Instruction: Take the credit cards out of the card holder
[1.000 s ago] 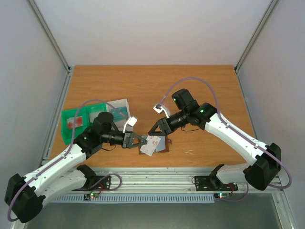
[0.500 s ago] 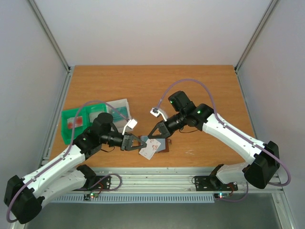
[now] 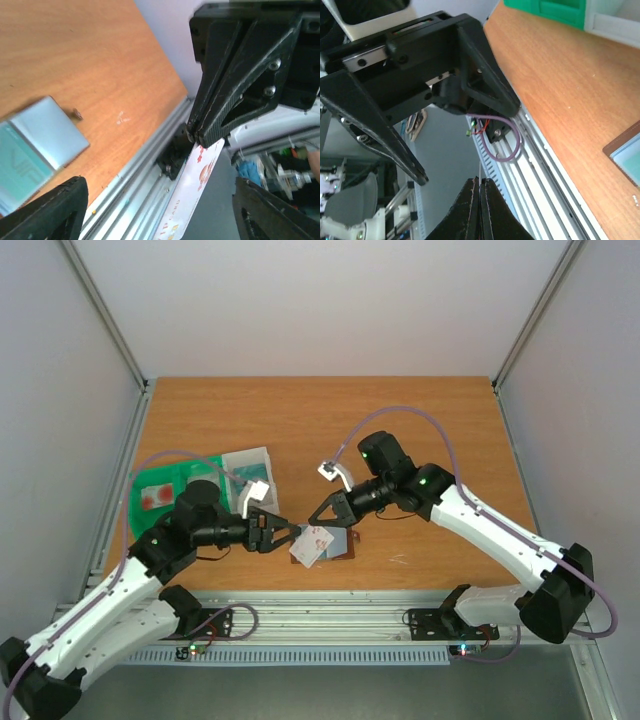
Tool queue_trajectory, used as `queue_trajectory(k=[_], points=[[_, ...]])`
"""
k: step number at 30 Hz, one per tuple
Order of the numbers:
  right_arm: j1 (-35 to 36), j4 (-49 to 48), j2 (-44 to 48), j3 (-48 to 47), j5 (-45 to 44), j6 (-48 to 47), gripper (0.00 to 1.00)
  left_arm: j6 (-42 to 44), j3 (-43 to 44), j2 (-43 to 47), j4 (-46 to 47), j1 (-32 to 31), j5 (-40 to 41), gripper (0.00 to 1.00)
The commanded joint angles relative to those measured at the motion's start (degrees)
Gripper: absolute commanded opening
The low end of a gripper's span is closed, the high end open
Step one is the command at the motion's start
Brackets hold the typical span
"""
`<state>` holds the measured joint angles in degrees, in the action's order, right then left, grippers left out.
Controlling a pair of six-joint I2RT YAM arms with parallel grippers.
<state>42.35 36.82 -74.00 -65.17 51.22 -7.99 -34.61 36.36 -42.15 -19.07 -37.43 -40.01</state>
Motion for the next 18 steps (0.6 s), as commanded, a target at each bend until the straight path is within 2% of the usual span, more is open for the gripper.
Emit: queue_trajectory(k=[1,7,12,18], points=[[0.1,-8.4,2.8,1.8,-5.6,9.0,0.01,-2.9,2.0,5.2,-2.5,0.0,12.9,0.83],[-0.8,-19.4,5.1,5.0,-11.7,20.5,0.01,-7.6,1.0,10.4,-4.0,-0.1,21.8,0.91],[-1.2,-28.6,5.4,7.4,-16.4,30.1,0.01,-10.8,-1.6,13.1,0.8,0.0,21.6,0.96],[-1.2,-36.3,5.7,8.8,-22.1,37.7,0.01,-14.0,-2.6,14.3,3.3,0.0,23.2,0.96]])
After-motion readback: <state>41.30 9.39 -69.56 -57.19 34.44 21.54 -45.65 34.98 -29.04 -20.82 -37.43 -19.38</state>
